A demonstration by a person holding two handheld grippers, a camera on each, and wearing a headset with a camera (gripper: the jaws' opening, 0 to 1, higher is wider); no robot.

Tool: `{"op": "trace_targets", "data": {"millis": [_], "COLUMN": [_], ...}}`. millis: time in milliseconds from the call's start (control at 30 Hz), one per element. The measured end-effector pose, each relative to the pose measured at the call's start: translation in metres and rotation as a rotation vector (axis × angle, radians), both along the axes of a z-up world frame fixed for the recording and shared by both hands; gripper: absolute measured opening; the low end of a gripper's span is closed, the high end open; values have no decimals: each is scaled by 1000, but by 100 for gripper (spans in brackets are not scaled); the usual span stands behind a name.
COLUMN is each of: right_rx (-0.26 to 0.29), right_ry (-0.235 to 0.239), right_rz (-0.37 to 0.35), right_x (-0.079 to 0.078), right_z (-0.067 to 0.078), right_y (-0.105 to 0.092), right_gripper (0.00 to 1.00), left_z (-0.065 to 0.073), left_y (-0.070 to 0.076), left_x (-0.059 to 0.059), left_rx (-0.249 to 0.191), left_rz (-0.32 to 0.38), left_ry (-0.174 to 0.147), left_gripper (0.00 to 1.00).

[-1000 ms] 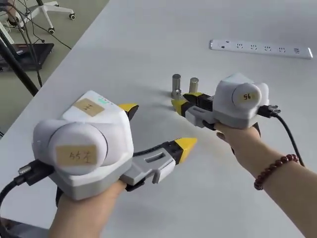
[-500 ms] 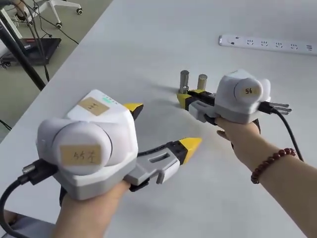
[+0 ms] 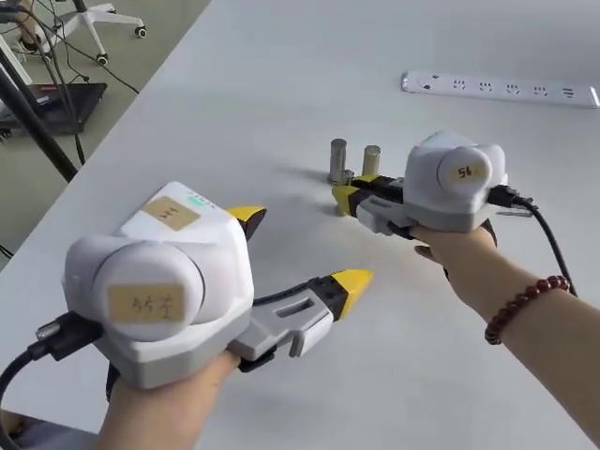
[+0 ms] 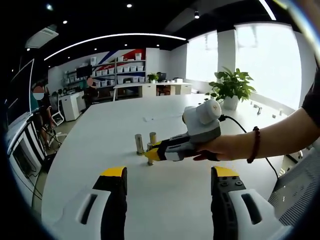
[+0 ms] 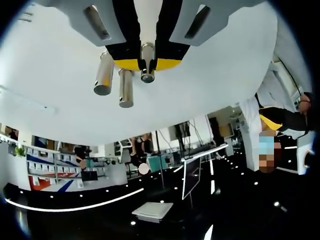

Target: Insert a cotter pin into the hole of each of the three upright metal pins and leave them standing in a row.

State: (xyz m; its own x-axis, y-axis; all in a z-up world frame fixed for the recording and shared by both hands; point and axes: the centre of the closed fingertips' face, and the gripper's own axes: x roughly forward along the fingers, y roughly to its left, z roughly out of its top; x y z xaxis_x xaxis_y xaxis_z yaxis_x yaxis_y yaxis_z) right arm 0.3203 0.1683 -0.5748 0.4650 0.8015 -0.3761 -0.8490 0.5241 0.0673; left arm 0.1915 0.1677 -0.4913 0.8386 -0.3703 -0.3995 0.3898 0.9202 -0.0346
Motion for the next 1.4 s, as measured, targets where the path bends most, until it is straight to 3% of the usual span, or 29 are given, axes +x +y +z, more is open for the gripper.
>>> {"op": "trace_targets", "data": {"millis": [200,500,667,733,1400], "right_rx": [-64,-70,-75,-51,-72], "right_ry": [-30,-46,-42,-17,-18], "right_rz": [74,149,183,177,206], "right_x": [-12,-29,-39,-41,-57], "right_z": [-1,6,4,4,-3], "right_y": [-9,-21,-29,-33,-61], "right_gripper": [4,4,4,4,4], "left_z": [5,8,8,8,3], "left_y": [-7,-14,-16,-17,-28], "left_x": [-1,-7,-10,-10,-12], "left_rx": [-2,9,14,16,27], "left_rz": [-15,-38,-44,-45,-76], "left_ry": [-8,-13,-11,-13,-6], "left_gripper": [67,67,67,67,65]}}
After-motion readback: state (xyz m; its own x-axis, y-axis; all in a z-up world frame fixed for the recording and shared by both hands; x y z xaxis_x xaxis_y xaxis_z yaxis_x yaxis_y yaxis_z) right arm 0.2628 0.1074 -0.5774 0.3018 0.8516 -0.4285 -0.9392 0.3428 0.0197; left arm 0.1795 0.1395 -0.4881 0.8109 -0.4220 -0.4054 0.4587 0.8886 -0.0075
